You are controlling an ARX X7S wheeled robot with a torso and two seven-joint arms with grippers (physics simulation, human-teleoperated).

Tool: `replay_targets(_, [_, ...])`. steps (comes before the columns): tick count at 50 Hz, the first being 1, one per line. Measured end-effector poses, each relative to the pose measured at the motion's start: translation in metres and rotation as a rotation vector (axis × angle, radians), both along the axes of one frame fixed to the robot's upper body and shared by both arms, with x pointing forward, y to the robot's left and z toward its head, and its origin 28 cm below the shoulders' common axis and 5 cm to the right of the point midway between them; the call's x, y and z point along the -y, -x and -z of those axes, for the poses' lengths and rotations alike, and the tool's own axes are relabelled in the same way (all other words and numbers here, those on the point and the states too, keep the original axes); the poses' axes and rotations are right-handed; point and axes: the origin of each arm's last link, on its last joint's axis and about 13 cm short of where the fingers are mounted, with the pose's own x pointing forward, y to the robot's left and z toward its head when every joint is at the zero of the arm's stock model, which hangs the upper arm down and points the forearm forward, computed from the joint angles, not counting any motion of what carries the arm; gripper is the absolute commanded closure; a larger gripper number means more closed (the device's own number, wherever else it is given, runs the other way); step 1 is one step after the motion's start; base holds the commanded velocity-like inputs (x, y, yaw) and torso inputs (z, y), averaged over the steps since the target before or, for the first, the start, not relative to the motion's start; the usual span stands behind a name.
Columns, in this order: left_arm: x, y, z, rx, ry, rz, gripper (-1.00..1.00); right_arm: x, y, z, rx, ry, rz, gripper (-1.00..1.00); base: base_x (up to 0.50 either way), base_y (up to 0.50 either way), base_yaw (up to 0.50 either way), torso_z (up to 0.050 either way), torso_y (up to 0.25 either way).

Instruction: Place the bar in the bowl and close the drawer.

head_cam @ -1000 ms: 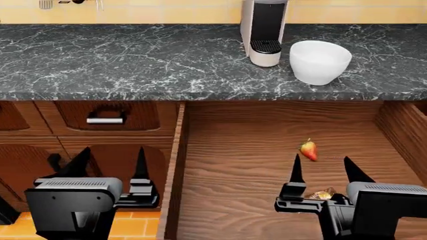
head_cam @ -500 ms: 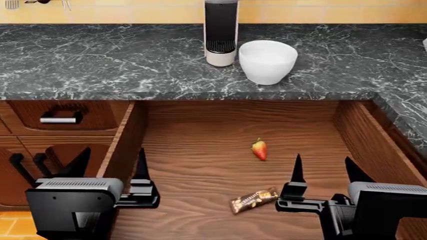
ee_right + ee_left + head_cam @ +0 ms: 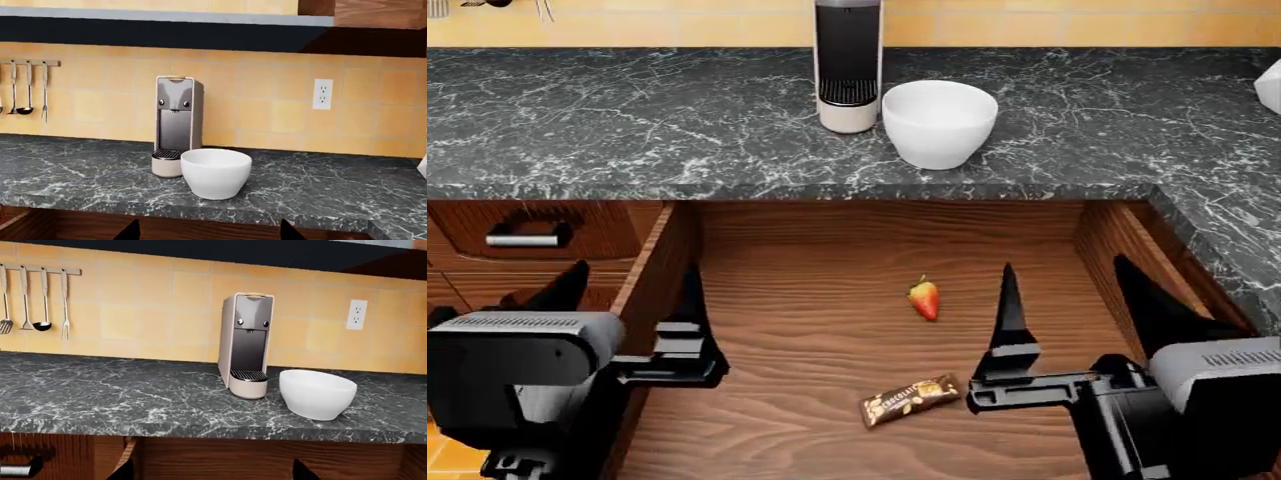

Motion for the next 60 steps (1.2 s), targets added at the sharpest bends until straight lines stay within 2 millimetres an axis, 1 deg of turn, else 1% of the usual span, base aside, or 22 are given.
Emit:
replay_targets(4, [-0.002,0.000,-0.025,0.028,0.011,0.058,-1.00,-0.005,0.002,-0.026,0.044,0.030,-0.160,-1.00,0.00,0.00,0.00,0.000,0.000])
replay_targets(7, [-0.002,0.001,-0.043,0.038,0.003,0.112,-1.00,-0.003,0.004,-0.045,0.018,0.052,-0.212,-1.00,0.00,0.00,0.00,0.000,0.000])
replay_targets(14, [-0.005,0.002,-0.084,0.024,-0.029,0.207,-1.00,0.004,0.014,-0.087,-0.080,0.048,-0.162,-1.00,0.00,0.00,0.00,0.000,0.000])
replay_targets(23, [-0.010,0.002,-0.131,-0.014,-0.053,0.260,-1.00,0.009,0.022,-0.131,-0.163,0.058,-0.087,-1.00,0.00,0.00,0.00,0.000,0.000])
replay_targets(28, [-0.013,-0.004,-0.154,-0.048,-0.057,0.273,-1.00,0.011,0.019,-0.153,-0.210,0.073,-0.070,-1.00,0.00,0.00,0.00,0.000,0.000])
replay_targets(34, [-0.016,-0.021,-0.178,-0.107,-0.050,0.276,-1.00,0.013,0.007,-0.178,-0.281,0.094,-0.064,-1.00,0.00,0.00,0.00,0.000,0.000])
replay_targets(41, [-0.019,-0.047,-0.197,-0.186,-0.039,0.272,-1.00,0.017,-0.014,-0.201,-0.373,0.123,-0.063,-1.00,0.00,0.00,0.00,0.000,0.000])
replay_targets(47, [-0.018,-0.066,-0.206,-0.255,-0.045,0.276,-1.00,0.020,-0.033,-0.213,-0.473,0.161,-0.079,-1.00,0.00,0.00,0.00,0.000,0.000])
replay_targets(53, [-0.016,-0.080,-0.209,-0.315,-0.057,0.275,-1.00,0.022,-0.050,-0.216,-0.572,0.194,-0.097,-1.00,0.00,0.00,0.00,0.000,0.000])
replay_targets(60, [-0.015,-0.091,-0.208,-0.363,-0.069,0.271,-1.00,0.024,-0.062,-0.213,-0.652,0.221,-0.107,-1.00,0.00,0.00,0.00,0.000,0.000])
